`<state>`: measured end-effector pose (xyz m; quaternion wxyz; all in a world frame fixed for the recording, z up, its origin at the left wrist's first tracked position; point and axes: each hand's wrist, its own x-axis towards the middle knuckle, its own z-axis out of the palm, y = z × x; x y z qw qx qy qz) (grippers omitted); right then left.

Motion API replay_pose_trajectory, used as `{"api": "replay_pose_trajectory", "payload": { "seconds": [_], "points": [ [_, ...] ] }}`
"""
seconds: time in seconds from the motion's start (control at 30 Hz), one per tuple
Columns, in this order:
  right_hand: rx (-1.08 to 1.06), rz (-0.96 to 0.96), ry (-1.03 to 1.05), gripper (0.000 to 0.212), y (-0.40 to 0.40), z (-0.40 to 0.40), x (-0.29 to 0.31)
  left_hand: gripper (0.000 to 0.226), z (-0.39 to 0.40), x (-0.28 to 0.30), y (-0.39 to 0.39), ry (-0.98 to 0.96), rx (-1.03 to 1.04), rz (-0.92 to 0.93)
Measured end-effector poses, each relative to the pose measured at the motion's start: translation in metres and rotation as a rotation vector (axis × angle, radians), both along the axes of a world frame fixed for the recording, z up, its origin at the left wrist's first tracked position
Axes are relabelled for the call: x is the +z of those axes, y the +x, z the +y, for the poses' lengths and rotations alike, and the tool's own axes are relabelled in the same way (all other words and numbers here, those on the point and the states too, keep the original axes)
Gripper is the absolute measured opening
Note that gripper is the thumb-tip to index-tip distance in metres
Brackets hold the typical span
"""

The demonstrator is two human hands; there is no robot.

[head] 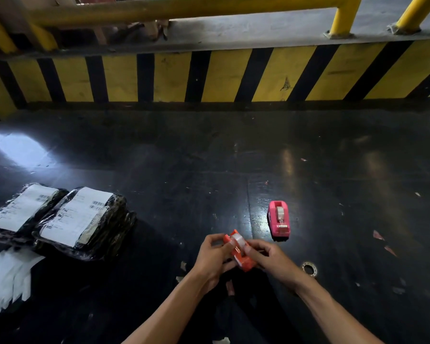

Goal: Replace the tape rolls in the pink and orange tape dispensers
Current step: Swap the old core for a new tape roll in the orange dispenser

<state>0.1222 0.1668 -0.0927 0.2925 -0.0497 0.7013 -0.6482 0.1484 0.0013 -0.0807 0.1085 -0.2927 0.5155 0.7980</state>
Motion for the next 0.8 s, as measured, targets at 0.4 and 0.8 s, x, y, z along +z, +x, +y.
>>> {"api": "replay_pose_trajectory", "payload": {
  "seconds": [0.4,0.8],
  "points": [
    [0.342,0.550,0.668,0.051,0.014,0.018,-0.033,0.063,-0.015,-0.044,0.043,-1.033,-0.558,0.415],
    [0.008,0.660,0.655,0.034,0.021,0.007,-0.023,0.048,-0.018,-0.053,0.031,-1.339,-0.774,0.442]
  ]
}}
